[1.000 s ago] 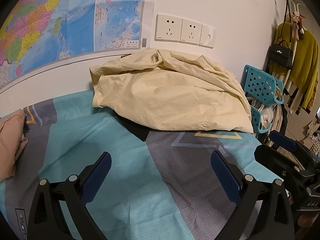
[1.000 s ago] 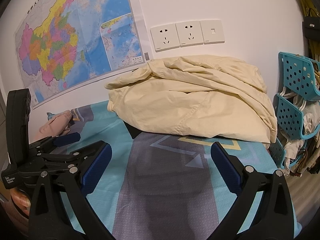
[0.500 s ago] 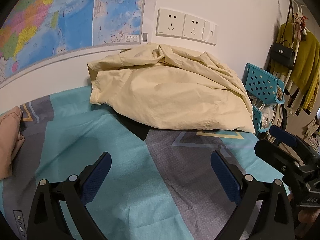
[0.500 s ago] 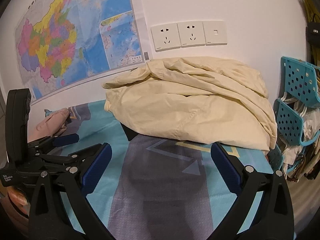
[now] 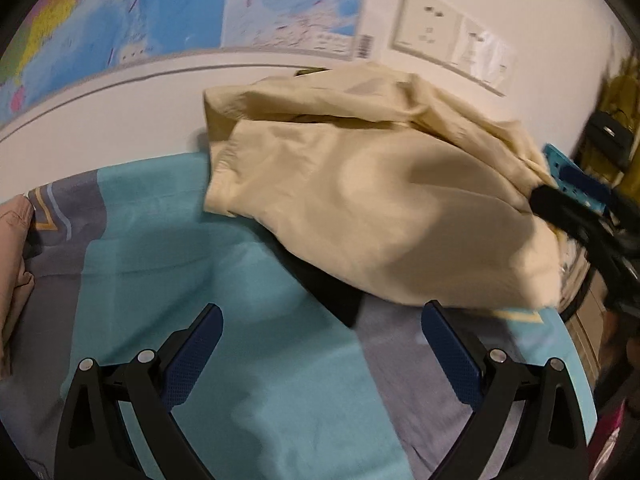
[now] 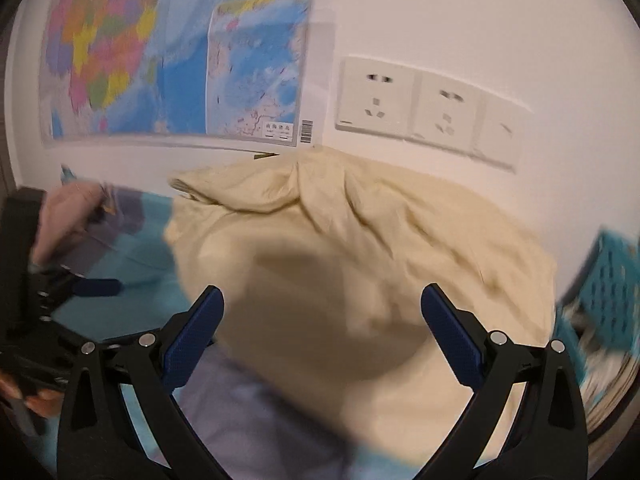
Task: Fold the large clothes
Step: 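Reach the right tool into the cream jacket and close on its fabric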
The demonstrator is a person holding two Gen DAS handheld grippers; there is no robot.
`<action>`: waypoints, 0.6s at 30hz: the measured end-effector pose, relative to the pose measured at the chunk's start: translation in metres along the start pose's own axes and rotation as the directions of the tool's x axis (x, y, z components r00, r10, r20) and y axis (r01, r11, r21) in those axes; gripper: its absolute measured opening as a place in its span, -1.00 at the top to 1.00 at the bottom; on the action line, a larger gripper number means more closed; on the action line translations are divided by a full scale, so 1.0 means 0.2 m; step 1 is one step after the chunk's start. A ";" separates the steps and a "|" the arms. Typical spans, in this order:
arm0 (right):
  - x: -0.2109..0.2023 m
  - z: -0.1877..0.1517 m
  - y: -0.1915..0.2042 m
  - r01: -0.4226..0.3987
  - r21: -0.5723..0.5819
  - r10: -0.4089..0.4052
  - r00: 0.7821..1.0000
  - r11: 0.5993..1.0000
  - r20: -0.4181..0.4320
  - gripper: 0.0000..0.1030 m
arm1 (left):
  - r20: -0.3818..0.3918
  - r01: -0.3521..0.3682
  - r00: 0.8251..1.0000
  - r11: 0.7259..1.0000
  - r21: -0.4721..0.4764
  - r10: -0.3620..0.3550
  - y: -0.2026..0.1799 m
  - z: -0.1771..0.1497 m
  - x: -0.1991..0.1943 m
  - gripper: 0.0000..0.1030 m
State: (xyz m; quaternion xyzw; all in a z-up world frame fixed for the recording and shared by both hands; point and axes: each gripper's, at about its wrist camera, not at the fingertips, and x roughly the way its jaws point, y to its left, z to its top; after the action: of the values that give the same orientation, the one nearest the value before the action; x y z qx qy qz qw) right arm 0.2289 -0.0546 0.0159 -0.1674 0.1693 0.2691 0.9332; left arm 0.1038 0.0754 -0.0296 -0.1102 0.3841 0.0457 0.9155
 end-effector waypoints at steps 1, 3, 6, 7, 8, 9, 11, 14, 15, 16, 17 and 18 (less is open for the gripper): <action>0.07 0.04 0.01 0.001 -0.036 -0.002 1.000 0.999 -0.007 -0.89 | -0.005 -0.003 1.000 1.000 -0.001 0.003 0.01 0.01 0.02 -0.86; 0.17 0.09 0.01 0.020 -0.081 -0.021 1.000 0.997 -0.010 -0.89 | -0.021 -0.015 1.000 1.000 -0.008 0.015 0.03 0.02 0.07 -0.86; 0.33 0.16 0.01 0.068 -0.146 -0.074 0.997 0.987 -0.036 -0.91 | -0.034 -0.016 0.999 1.000 -0.017 0.016 0.06 0.03 0.12 -0.87; 0.38 0.18 0.01 0.056 -0.156 -0.065 0.996 0.986 -0.053 -0.91 | -0.035 -0.013 0.999 1.000 -0.020 0.013 0.07 0.03 0.13 -0.87; 0.43 0.19 -0.01 0.053 -0.161 -0.065 0.996 0.985 -0.069 -0.91 | -0.037 -0.010 0.999 1.000 -0.022 0.010 0.07 0.03 0.15 -0.87; 0.45 0.20 -0.02 0.059 -0.164 -0.071 0.995 0.985 -0.068 -0.91 | -0.041 -0.008 0.999 1.000 -0.025 0.007 0.08 0.03 0.16 -0.87; 0.48 0.22 -0.03 0.081 -0.186 -0.095 0.993 0.979 -0.067 -0.90 | -0.047 -0.004 0.999 1.000 -0.025 0.003 0.08 0.05 0.19 -0.87; 0.44 0.24 -0.03 0.129 -0.226 -0.138 0.990 0.966 -0.028 -0.59 | -0.050 0.000 0.999 1.000 -0.030 -0.002 0.10 0.06 0.21 -0.87; 0.41 0.26 -0.02 0.099 -0.227 -0.106 0.994 0.969 -0.015 -0.61 | -0.049 0.005 0.999 0.999 -0.036 -0.007 0.10 0.06 0.22 -0.87; 0.40 0.26 -0.01 0.081 -0.237 -0.087 0.996 0.968 -0.014 -0.75 | -0.052 0.011 0.999 0.999 -0.042 -0.013 0.11 0.06 0.22 -0.87; 0.42 0.26 0.03 0.068 -0.283 -0.082 0.996 0.957 -0.037 -0.81 | -0.054 0.012 0.998 0.999 -0.043 -0.014 0.12 0.06 0.22 -0.87; 0.45 0.25 0.06 0.070 -0.315 -0.091 0.994 0.947 -0.053 -0.80 | -0.053 0.012 0.998 0.999 -0.043 -0.015 0.13 0.05 0.23 -0.86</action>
State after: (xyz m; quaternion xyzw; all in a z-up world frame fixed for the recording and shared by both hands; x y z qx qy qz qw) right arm 0.3060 0.0151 0.0217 -0.3287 0.1488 0.2482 0.8990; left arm 0.1385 0.1025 -0.0588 -0.1336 0.4066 0.0449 0.9027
